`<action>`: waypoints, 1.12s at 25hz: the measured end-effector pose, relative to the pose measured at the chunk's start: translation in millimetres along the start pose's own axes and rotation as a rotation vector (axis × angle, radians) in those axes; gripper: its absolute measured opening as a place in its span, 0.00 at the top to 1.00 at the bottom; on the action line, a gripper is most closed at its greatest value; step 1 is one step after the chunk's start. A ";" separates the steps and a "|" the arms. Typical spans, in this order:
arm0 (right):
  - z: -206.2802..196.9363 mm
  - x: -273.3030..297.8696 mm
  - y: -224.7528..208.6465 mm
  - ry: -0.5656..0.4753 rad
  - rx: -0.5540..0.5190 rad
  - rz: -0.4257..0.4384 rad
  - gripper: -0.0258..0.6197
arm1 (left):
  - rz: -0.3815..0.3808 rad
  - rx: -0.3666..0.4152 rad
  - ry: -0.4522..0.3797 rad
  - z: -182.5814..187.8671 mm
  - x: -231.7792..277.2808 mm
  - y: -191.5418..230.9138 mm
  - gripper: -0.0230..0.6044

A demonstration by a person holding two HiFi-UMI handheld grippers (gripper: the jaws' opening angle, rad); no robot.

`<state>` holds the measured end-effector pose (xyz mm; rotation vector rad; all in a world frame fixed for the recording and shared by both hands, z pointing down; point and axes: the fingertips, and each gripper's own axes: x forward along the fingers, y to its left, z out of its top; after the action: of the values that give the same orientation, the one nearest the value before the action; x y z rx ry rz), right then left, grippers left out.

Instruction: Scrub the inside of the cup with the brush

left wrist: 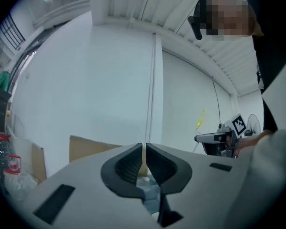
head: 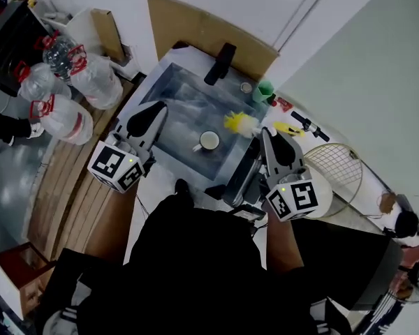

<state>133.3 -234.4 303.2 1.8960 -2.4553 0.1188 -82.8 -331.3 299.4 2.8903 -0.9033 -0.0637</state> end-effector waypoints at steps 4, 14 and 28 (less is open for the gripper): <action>6.0 -39.5 -0.8 -0.026 0.001 0.031 0.89 | 0.136 0.028 -0.065 24.6 -38.8 -26.2 0.93; 10.9 -164.2 22.7 -0.040 0.006 0.095 0.89 | 0.270 0.036 -0.150 34.2 -143.3 -145.2 0.94; -18.2 -278.0 60.8 -0.013 0.049 0.069 0.89 | 0.156 0.023 -0.048 1.3 -187.6 -254.8 0.94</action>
<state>144.7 50.4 297.9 1.8358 -2.5505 0.1712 -93.1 -16.5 268.8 2.8391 -1.1421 -0.1094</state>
